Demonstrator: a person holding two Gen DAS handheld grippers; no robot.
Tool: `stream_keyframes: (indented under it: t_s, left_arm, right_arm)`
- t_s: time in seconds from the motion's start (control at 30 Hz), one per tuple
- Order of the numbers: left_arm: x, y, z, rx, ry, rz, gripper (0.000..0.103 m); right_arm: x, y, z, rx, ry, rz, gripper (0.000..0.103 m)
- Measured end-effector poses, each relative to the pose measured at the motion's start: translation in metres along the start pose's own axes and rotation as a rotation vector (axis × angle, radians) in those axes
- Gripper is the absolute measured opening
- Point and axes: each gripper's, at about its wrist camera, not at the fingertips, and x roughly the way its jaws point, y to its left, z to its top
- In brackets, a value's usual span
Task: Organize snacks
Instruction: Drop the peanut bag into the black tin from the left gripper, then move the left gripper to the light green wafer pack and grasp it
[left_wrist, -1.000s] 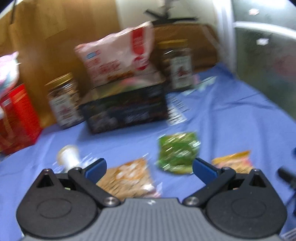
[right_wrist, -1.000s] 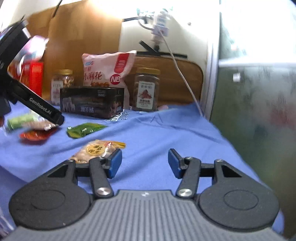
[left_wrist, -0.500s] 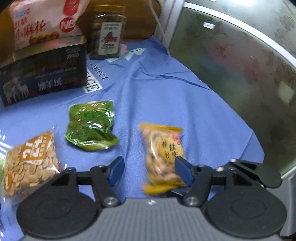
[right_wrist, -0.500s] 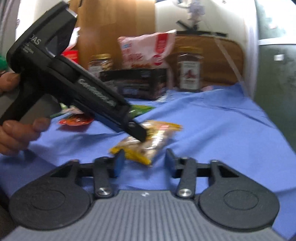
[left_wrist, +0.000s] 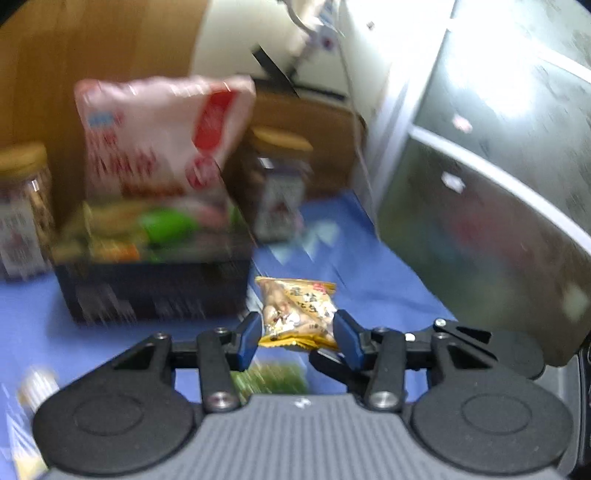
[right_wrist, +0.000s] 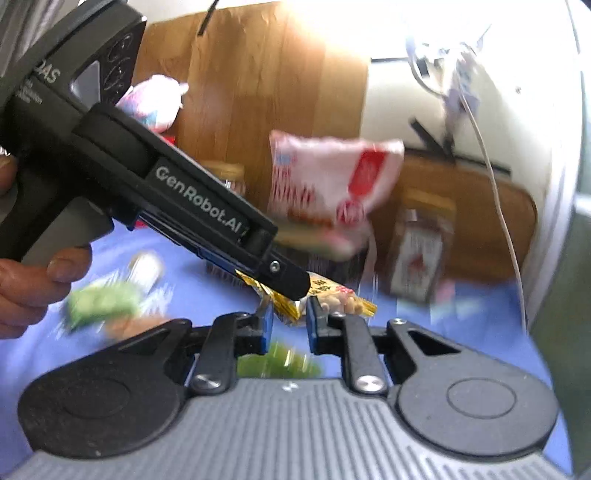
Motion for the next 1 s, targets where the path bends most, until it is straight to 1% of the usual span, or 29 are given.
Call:
stream_keyframes:
  t_s: [0.1,0.23,0.3,0.4,0.47,0.63,0.73,0.8,0.9,1.0]
  left_arm:
    - [0.015,0.017,0.026,0.008,-0.050,0.048,0.043]
    - [0.043,0.042,0.045,-0.022,-0.063,0.101,0.043]
    - [0.053,0.050,0.047,-0.035,-0.057,0.127,0.043]
    - [0.064,0.057,0.045,-0.040,-0.042,0.176,0.045]
    - [0.062,0.059,0.041,-0.041,-0.043,0.165,0.049]
    - [0.033,0.056,0.024,-0.040,-0.062,0.155,0.049]
    - [0.008,0.062,0.001,-0.065,-0.047,0.164,0.050]
    - [-0.010,0.071,-0.017,-0.098,-0.040,0.172,0.050]
    - [-0.041,0.092,-0.048,-0.176,-0.039,0.203,0.050]
    - [-0.071,0.116,-0.076,-0.263,-0.033,0.250,0.050]
  right_arm:
    - [0.034,-0.011,0.018,-0.018,-0.034,-0.009,0.022]
    - [0.080,-0.020,0.032,-0.024,-0.037,-0.015,0.022]
    - [0.099,-0.022,0.033,-0.025,-0.020,-0.019,0.023]
    - [0.118,-0.023,0.030,-0.023,0.013,-0.034,0.027]
    - [0.117,-0.024,0.031,-0.010,0.012,-0.034,0.027]
    - [0.096,-0.025,0.028,0.040,0.009,0.006,0.027]
    - [0.082,-0.029,0.019,0.113,0.042,0.046,0.027]
    - [0.075,-0.032,0.009,0.190,0.094,0.063,0.028]
    - [0.065,-0.026,-0.005,0.303,0.156,0.156,0.029]
    - [0.058,0.000,-0.014,0.332,0.198,0.233,0.030]
